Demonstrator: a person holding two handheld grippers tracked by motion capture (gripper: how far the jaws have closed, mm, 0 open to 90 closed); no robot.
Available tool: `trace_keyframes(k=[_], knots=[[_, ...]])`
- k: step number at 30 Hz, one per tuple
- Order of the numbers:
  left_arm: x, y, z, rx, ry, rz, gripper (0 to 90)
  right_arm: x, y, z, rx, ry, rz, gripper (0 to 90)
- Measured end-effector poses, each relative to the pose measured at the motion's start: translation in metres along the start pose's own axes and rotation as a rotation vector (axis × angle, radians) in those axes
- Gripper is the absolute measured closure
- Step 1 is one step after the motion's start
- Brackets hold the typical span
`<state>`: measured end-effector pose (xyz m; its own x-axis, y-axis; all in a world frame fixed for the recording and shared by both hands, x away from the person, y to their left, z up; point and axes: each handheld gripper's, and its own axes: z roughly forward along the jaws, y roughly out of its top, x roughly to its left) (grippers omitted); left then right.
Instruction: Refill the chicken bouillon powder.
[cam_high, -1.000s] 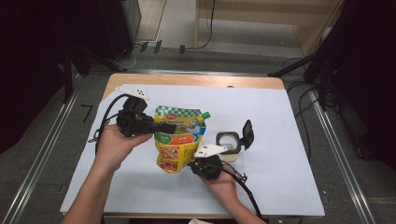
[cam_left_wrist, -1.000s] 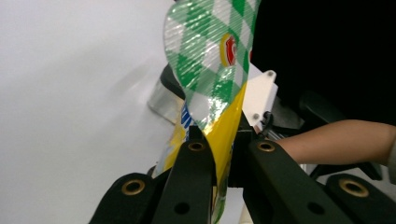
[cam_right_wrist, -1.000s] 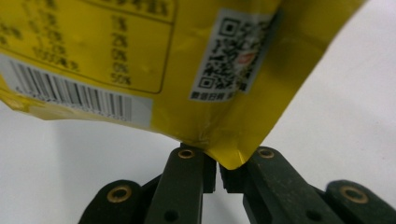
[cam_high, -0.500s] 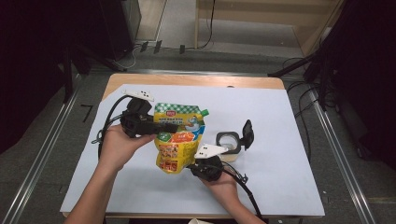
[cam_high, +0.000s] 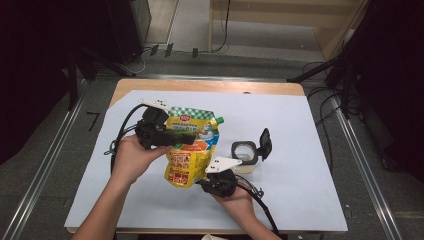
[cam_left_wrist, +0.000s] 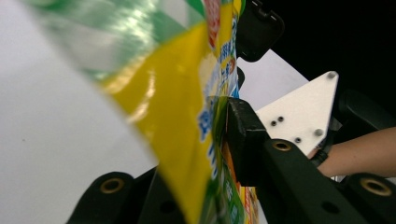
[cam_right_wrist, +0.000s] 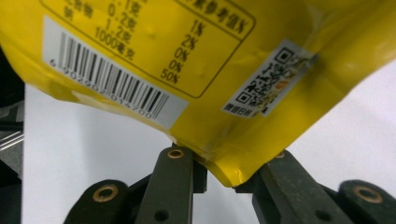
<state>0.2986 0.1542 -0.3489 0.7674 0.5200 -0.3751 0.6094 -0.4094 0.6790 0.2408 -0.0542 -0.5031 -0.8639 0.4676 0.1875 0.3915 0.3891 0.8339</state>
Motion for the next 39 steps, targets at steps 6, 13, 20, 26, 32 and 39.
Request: trace_keyframes(k=[6, 13, 20, 26, 32, 39], knots=[[-0.001, 0.001, 0.005, 0.004, 0.002, -0.002, 78.4, 0.004, 0.001, -0.003, 0.001, 0.015, 0.003, 80.2], [-0.003, 0.001, 0.014, 0.016, -0.004, 0.000, 78.1, 0.014, 0.003, -0.005, 0.000, 0.033, -0.030, 78.1], [-0.003, 0.001, 0.022, 0.023, -0.016, -0.010, 78.0, 0.019, 0.004, -0.005, 0.001, 0.050, -0.035, 76.9], [-0.003, 0.002, 0.031, 0.043, -0.019, -0.012, 78.0, 0.023, 0.004, -0.006, 0.004, 0.062, -0.023, 75.5], [-0.007, 0.004, 0.039, 0.060, -0.018, -0.008, 78.3, 0.027, 0.005, -0.008, 0.003, 0.062, -0.021, 72.6], [-0.011, 0.005, 0.045, 0.082, -0.015, 0.005, 78.7, 0.028, 0.004, -0.009, 0.008, 0.060, -0.015, 69.7]])
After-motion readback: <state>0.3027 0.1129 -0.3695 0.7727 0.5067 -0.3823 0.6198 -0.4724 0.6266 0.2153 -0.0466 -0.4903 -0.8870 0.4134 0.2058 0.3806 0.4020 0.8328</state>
